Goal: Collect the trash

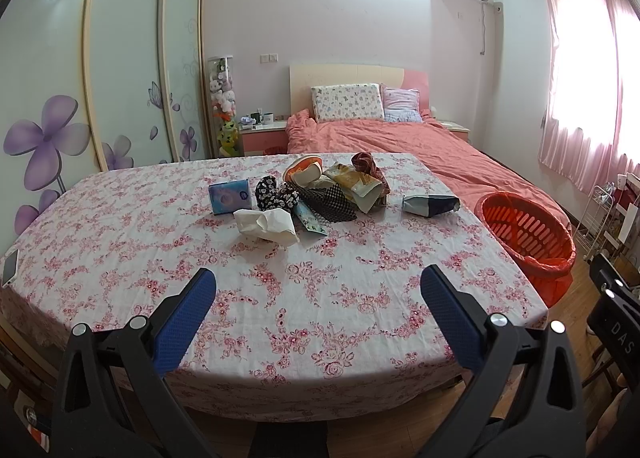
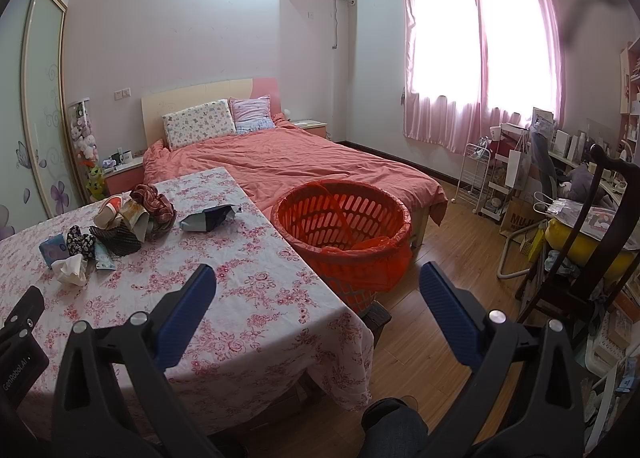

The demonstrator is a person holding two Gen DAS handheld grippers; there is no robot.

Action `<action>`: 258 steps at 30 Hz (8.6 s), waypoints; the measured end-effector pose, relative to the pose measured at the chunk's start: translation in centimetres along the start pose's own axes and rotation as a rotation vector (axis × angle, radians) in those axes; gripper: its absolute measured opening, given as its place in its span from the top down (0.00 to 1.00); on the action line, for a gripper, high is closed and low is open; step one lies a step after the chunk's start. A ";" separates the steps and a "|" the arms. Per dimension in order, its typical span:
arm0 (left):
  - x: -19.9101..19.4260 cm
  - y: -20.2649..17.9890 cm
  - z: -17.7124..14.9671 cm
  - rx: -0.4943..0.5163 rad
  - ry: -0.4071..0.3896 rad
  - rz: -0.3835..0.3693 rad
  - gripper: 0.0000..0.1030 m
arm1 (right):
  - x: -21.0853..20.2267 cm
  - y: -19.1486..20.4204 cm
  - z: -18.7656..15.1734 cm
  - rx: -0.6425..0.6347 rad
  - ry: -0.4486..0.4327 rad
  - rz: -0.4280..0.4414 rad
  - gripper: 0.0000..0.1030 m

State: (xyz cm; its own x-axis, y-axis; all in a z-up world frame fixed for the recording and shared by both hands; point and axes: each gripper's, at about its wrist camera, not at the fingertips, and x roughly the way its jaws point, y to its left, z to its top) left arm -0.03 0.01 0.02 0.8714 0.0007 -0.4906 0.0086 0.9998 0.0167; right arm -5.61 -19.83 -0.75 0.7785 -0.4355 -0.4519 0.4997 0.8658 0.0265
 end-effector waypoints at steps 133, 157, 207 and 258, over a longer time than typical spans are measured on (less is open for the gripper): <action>22.4 9.7 2.3 -0.118 0.306 0.026 0.27 | 33.1 19.2 6.0 -0.245 0.353 0.353 0.27; 17.9 10.8 3.3 -0.113 0.212 0.010 0.52 | 26.8 16.7 6.0 -0.238 0.305 0.468 0.71; 20.4 -27.3 8.5 0.306 0.219 -0.651 0.52 | 28.2 -9.9 11.1 0.173 0.115 0.217 0.71; 20.0 5.2 7.8 -0.016 0.184 0.005 0.14 | 22.3 10.8 5.5 -0.183 0.219 0.432 0.33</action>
State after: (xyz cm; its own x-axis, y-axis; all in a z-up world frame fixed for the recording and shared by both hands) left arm 21.29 5.04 -2.95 0.7667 0.0076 -0.6419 -0.0044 1.0000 0.0066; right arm 19.26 -21.54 -5.63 0.7916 0.0162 -0.6109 0.0605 0.9927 0.1047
